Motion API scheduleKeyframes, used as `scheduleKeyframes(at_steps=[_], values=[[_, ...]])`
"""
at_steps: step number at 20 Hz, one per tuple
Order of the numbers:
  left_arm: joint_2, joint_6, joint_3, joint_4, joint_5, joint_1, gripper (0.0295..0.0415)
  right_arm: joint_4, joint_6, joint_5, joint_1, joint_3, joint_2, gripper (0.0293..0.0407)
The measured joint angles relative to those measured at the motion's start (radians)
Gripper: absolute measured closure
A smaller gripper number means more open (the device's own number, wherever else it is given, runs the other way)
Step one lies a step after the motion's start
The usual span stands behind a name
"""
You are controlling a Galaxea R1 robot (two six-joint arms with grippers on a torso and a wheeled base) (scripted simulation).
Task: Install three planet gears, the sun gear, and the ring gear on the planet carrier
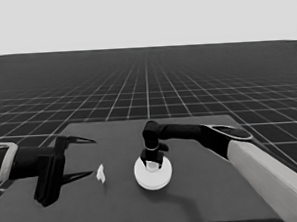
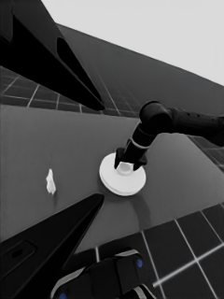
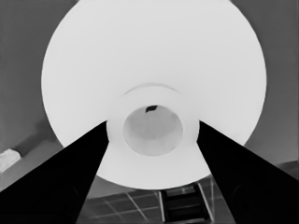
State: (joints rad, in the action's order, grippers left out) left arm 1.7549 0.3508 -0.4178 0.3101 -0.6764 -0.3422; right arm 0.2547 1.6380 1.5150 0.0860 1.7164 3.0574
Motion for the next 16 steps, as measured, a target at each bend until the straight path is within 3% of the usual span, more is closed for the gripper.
scheduleKeyframes(at_steps=[16], values=[[0.000,0.000,0.000,0.000,0.000,0.000,0.0326,0.000,0.140,0.000,0.000,0.000,0.000,0.0351]])
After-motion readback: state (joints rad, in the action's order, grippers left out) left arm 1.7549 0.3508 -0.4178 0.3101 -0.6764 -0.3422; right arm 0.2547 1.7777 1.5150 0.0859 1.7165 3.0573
